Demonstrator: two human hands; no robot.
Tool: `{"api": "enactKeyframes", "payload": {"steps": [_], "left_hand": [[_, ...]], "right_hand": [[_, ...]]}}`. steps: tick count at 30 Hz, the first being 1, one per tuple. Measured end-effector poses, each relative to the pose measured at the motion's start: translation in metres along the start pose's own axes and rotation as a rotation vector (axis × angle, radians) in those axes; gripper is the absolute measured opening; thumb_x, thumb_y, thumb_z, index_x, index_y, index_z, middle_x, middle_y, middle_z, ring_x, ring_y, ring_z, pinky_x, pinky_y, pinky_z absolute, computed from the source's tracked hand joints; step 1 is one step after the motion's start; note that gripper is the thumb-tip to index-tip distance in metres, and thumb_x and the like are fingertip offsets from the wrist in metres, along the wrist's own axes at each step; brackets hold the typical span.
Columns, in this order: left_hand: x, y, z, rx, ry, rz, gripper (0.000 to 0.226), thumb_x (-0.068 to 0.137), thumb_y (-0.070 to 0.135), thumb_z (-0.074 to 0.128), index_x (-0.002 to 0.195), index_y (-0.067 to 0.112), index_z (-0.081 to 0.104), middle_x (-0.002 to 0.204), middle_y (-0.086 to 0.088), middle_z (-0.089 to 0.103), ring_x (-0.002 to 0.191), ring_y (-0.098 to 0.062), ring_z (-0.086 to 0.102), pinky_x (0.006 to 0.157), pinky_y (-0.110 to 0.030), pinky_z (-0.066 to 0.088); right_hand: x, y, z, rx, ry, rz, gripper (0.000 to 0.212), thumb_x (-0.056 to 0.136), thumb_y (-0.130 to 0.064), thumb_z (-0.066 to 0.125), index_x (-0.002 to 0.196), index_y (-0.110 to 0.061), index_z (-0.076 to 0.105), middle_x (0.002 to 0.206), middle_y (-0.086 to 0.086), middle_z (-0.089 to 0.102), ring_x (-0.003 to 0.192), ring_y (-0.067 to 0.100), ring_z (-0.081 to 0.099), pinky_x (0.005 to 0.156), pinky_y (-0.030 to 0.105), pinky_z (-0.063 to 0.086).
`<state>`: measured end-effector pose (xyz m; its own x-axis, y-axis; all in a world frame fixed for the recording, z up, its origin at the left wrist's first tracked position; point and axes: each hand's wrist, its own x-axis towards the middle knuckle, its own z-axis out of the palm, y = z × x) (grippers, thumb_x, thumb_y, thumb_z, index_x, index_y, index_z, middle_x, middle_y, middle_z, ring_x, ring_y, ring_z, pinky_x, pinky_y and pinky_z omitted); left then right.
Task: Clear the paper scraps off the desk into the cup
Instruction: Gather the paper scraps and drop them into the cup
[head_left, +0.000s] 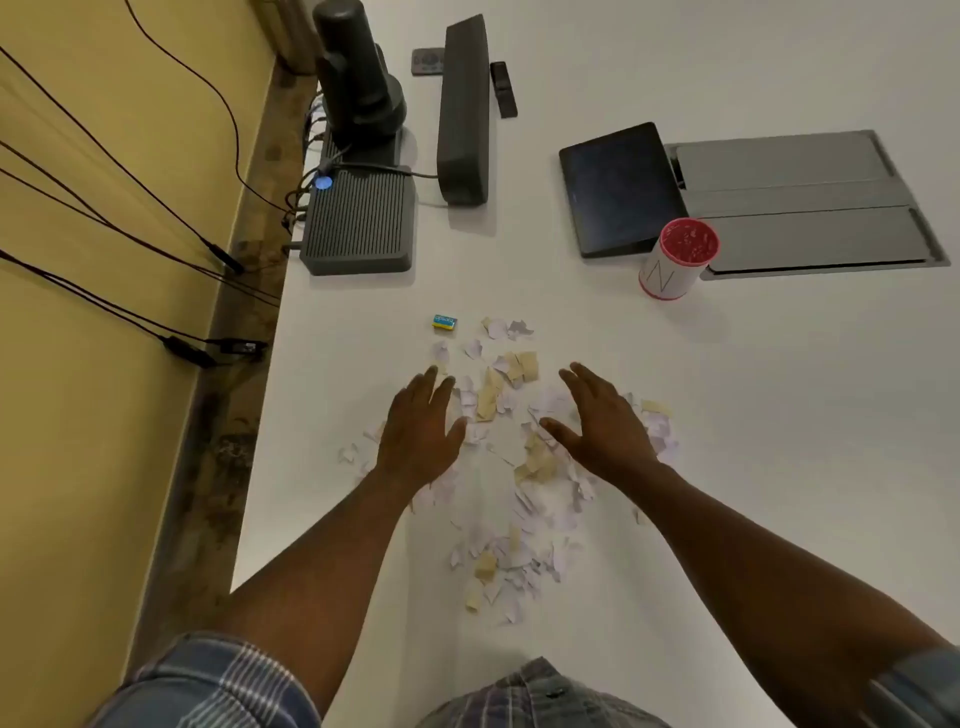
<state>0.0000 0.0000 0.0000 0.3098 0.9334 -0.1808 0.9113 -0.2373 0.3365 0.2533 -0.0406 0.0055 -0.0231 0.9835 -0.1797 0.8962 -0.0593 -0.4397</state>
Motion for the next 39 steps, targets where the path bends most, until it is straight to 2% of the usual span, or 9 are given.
{"api": "enactKeyframes", "payload": {"steps": [6,9,13,18,22,26,31,34,39], "left_hand": [[0.040,-0.023,0.005,0.118,-0.075,-0.134,0.086,0.082,0.068,0.048,0.150,0.021,0.020,0.160,-0.011,0.012,0.145,-0.033,0.016,0.115,-0.050,0.020],[0.048,-0.027,0.009,0.112,-0.120,-0.233,0.100,0.070,0.083,0.046,0.148,0.026,0.020,0.155,-0.011,0.022,0.138,-0.034,0.029,0.106,-0.050,0.034],[0.051,-0.022,0.018,0.111,-0.102,-0.196,0.104,0.063,0.085,0.050,0.144,0.026,0.027,0.141,-0.009,0.035,0.123,-0.030,0.040,0.091,-0.045,0.045],[0.050,-0.010,0.022,0.082,-0.110,-0.143,0.086,0.072,0.069,0.061,0.142,0.029,0.033,0.133,-0.008,0.039,0.118,-0.026,0.041,0.083,-0.041,0.050],[0.046,-0.007,0.025,0.001,-0.080,-0.115,0.061,0.083,0.047,0.064,0.137,0.025,0.046,0.128,-0.008,0.042,0.116,-0.024,0.042,0.083,-0.037,0.051],[0.042,-0.004,0.030,-0.137,-0.029,-0.126,0.039,0.091,0.033,0.060,0.126,0.016,0.057,0.117,-0.009,0.048,0.107,-0.023,0.048,0.082,-0.029,0.048],[0.032,0.003,0.037,-0.213,0.037,-0.126,0.027,0.094,0.024,0.056,0.115,0.009,0.065,0.109,-0.011,0.057,0.101,-0.024,0.055,0.078,-0.026,0.046],[0.030,0.003,0.035,-0.258,0.049,-0.071,0.020,0.093,0.018,0.058,0.104,0.006,0.070,0.098,-0.014,0.062,0.090,-0.026,0.059,0.074,-0.033,0.049],[0.029,-0.001,0.028,-0.324,0.050,-0.080,0.014,0.089,0.011,0.063,0.092,0.003,0.074,0.089,-0.018,0.070,0.081,-0.030,0.065,0.071,-0.037,0.054]], "right_hand": [[0.053,0.000,0.006,-0.012,-0.117,0.044,0.085,0.085,-0.065,0.053,0.151,-0.023,0.018,0.159,0.003,0.021,0.143,0.025,0.025,0.110,0.044,0.034],[0.076,-0.003,0.010,0.025,-0.153,0.100,0.089,0.083,-0.064,0.057,0.149,-0.018,0.021,0.155,0.008,0.027,0.138,0.029,0.032,0.105,0.045,0.039],[0.094,-0.016,0.019,0.028,-0.186,0.082,0.092,0.077,-0.064,0.065,0.147,-0.019,0.025,0.151,0.009,0.031,0.135,0.030,0.035,0.102,0.047,0.044],[0.096,-0.033,0.034,-0.105,-0.254,-0.056,0.091,0.077,-0.057,0.069,0.149,-0.027,0.022,0.154,0.007,0.026,0.137,0.030,0.030,0.102,0.045,0.044],[0.089,-0.042,0.043,-0.232,-0.277,-0.185,0.073,0.082,-0.052,0.065,0.144,-0.029,0.033,0.151,0.009,0.029,0.132,0.031,0.034,0.097,0.042,0.046],[0.077,-0.043,0.046,-0.236,-0.222,-0.250,0.044,0.091,-0.036,0.059,0.132,-0.023,0.050,0.139,0.009,0.040,0.121,0.028,0.042,0.079,0.034,0.051],[0.063,-0.043,0.047,-0.223,-0.189,-0.271,0.025,0.095,-0.023,0.056,0.118,-0.014,0.057,0.116,0.010,0.052,0.104,0.025,0.050,0.064,0.029,0.043],[0.056,-0.044,0.046,-0.210,-0.170,-0.260,0.019,0.096,-0.018,0.052,0.113,-0.010,0.058,0.105,0.011,0.054,0.096,0.025,0.052,0.064,0.028,0.039],[0.049,-0.040,0.042,-0.184,-0.161,-0.238,0.019,0.097,-0.018,0.051,0.112,-0.011,0.060,0.102,0.009,0.057,0.094,0.024,0.054,0.070,0.029,0.045]]}}
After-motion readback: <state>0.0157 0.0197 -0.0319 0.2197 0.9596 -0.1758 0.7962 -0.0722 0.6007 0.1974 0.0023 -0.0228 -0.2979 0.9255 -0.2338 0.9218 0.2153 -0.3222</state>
